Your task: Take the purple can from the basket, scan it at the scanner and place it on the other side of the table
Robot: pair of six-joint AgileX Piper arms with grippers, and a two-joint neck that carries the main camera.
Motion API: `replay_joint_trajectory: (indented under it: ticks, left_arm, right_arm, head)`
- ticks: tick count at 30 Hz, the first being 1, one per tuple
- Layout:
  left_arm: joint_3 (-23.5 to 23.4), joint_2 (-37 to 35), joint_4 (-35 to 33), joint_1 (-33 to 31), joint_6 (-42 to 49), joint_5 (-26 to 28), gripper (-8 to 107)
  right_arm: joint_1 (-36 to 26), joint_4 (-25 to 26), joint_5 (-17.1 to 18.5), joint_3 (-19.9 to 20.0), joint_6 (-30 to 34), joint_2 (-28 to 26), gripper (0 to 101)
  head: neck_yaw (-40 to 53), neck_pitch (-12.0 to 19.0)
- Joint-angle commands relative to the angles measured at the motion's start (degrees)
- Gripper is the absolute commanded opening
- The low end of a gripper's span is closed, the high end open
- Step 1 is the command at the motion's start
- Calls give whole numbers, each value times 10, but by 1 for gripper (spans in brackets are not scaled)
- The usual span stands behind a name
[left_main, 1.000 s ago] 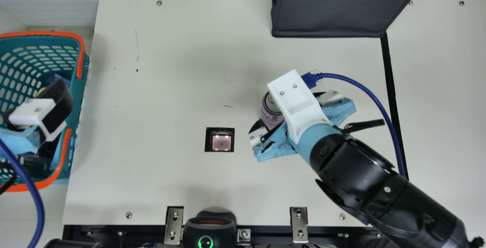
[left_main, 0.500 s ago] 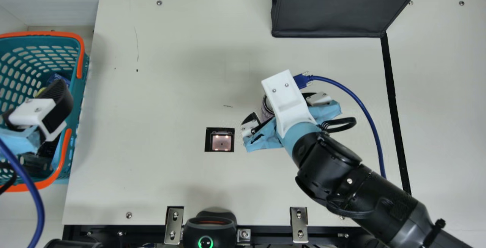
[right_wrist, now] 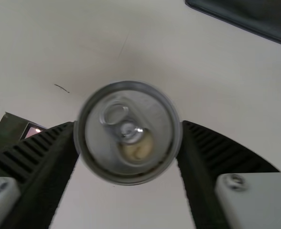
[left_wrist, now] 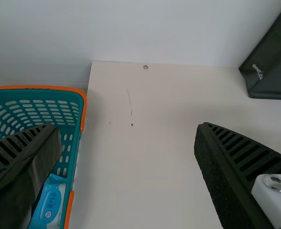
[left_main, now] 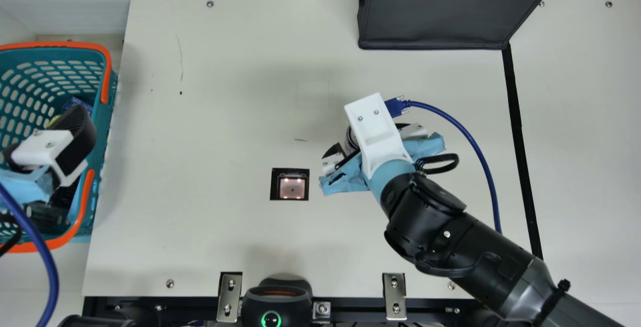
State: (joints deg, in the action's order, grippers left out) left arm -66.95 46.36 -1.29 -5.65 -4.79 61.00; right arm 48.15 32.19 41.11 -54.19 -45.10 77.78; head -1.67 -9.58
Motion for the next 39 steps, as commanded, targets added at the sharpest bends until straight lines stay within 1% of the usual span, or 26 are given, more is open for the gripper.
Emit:
replay_joint_trajectory:
  ticks: [1, 7, 8, 21, 26, 31, 36, 39]
  left_arm:
    - [0, 0, 0, 0, 0, 0, 90]
    - [0, 0, 0, 0, 0, 0, 90]
    - [0, 0, 0, 0, 0, 0, 90]
    - [0, 0, 0, 0, 0, 0, 90]
    - [0, 0, 0, 0, 0, 0, 90]
    - [0, 0, 0, 0, 0, 0, 90]
    - [0, 0, 0, 0, 0, 0, 90]
    - [0, 0, 0, 0, 0, 0, 90]
  right_arm:
    - [-1, 1, 0, 1, -1, 0, 42]
    - [-2, 5, 5, -3, -3, -7, 1]
    - [-2, 6, 8, -5, -3, -9, 0]
    - [4, 1, 48, -35, 13, -45, 0]
    - [-6, -11, 55, -42, 27, -53, 0]
    - [-45, -39, 54, -42, 59, -68, 0]
    - [-107, -80, 49, -40, 111, -86, 0]
    - [-149, -107, 47, -39, 145, -96, 0]
  head:
    - [1, 17]
    - [1, 17]
    - [1, 17]
    - [1, 17]
    - [-66, 17]
    - [-133, 17]
    - [-199, 17]
    - [-199, 17]
